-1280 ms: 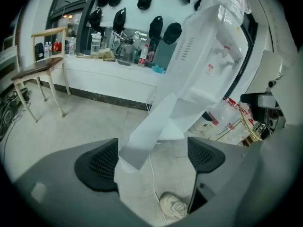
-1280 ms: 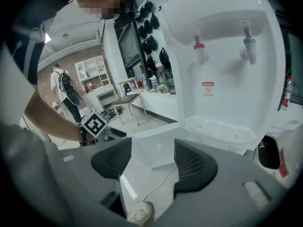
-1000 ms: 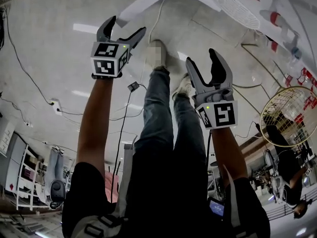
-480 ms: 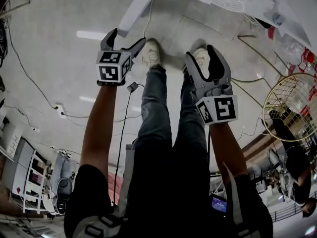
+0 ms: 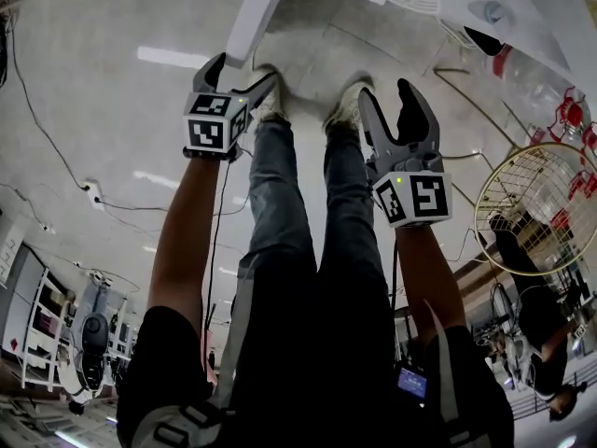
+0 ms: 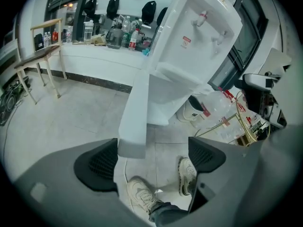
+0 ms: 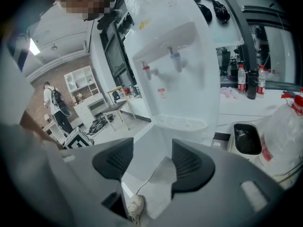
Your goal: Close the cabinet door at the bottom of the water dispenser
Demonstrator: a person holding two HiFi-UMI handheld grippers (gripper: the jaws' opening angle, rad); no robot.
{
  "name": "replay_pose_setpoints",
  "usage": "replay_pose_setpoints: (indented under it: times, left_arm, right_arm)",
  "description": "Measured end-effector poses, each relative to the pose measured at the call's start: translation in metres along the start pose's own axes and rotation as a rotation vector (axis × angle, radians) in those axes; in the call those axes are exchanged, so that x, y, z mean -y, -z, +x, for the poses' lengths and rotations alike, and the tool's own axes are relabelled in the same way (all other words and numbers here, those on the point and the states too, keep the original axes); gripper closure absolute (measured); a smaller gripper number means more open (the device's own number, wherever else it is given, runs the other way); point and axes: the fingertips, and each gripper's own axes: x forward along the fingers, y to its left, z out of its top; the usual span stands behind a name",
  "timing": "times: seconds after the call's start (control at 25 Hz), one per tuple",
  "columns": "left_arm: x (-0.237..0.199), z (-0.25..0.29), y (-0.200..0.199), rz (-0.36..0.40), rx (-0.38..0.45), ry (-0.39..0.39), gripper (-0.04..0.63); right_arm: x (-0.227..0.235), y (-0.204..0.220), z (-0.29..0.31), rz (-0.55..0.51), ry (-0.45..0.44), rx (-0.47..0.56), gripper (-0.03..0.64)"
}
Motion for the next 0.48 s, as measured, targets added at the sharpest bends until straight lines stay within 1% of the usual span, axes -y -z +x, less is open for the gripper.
replay_pose_setpoints:
  times: [0.12, 0.24, 0.48]
  left_arm:
    - [0.008, 0.003, 0.000, 0.005, -0.006, 0.000, 0.120]
    - [0.020, 0.009, 0.004, 0.023, -0.033, 0.006, 0.121]
    - [0.039, 0.017, 0.005, 0.032, -0.067, 0.029, 0.120]
  right_arm:
    - [0.010, 0.002, -0.004, -0.025, -0.004, 0.001, 0.364]
    - [0.021, 0.006, -0.012, -0.029, -0.007, -0.004, 0.364]
    - [0.037, 0.004, -0.020, -0.010, 0.033, 0.025, 0.370]
